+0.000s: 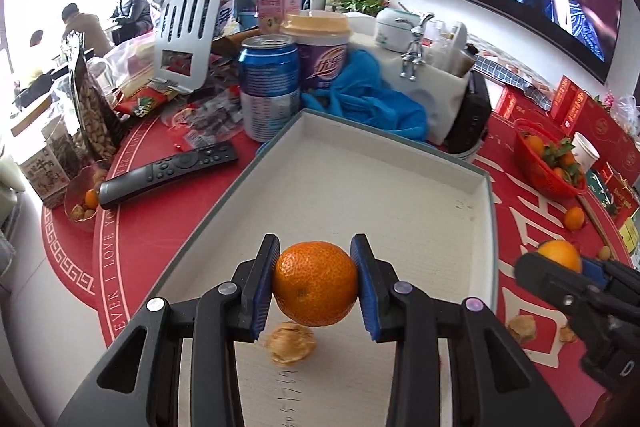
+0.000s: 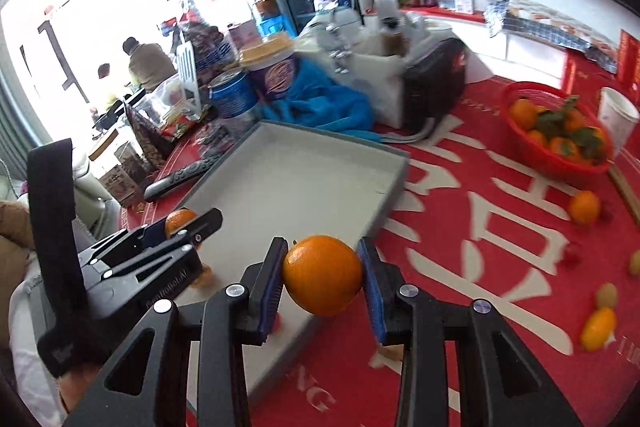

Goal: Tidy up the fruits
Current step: 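Carry the orange in the right tool while the left tool carries the mandarin over the tray, then open the left tool to drop the mandarin while the right tool drops the orange into the tray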

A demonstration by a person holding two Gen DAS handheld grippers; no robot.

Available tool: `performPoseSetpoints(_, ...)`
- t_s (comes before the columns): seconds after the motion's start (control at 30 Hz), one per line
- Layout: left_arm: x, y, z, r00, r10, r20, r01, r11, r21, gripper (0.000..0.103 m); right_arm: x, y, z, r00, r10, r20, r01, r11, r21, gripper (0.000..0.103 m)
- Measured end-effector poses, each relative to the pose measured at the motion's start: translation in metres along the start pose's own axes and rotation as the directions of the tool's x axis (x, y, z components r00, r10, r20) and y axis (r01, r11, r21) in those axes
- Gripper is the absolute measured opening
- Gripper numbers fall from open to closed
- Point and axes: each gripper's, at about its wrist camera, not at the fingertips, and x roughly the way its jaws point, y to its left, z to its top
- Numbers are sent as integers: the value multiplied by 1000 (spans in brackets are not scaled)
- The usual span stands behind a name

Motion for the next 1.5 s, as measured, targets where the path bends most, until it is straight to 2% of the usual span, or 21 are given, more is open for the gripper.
performPoseSetpoints(0.33,11,7,-3,999,8,-45,-8,1000,-8,40,34,19,1,998,13,-63,-15,1000,-23,38)
performPoseSetpoints(0.83,19,2,-6,996,19,-82,-19,1000,0,41,37,24,-1,998,-7,-67,3,998,-56,38)
performPoseSetpoints(0.9,18,2,-6,997,31,-75,-30,1000,3,45,35,26,-1,998,-14,-60,10,997,-70,38)
performPoseSetpoints(0.97,18,3,-6,997,33,-74,-33,999,1,57,34,25,-2,998,-14,-60,9,997,-70,38)
performPoseSetpoints(1.07,16,3,-6,997,39,-67,-39,999,1,66,33,23,-2,998,-10,-65,6,998,-59,38)
performPoseSetpoints(1.17,15,4,-5,997,42,-58,-43,999,-11,78,32,17,-2,997,-29,-65,26,999,-43,54)
performPoseSetpoints(1.2,14,4,-5,998,40,-56,-41,999,-12,79,30,14,-2,998,-29,-62,27,999,-32,59)
performPoseSetpoints(1.37,7,-8,-7,999,38,-30,-38,999,21,80,20,3,-3,998,-34,-52,34,999,-7,60)
performPoseSetpoints(1.4,5,-10,-7,999,29,-24,-29,999,24,80,17,1,-4,998,-40,-50,40,999,-7,67)
performPoseSetpoints(1.43,4,-11,-7,1000,22,-17,-22,1000,22,80,13,-2,-5,998,-49,-49,48,999,-5,79)
performPoseSetpoints(1.47,2,-13,-7,1000,6,-11,-6,1000,24,80,10,-4,-5,997,-60,-43,60,998,0,97)
performPoseSetpoints(1.5,-1,-16,-8,1000,-10,-4,10,1000,28,80,4,-10,-6,997,-74,-29,75,997,10,103)
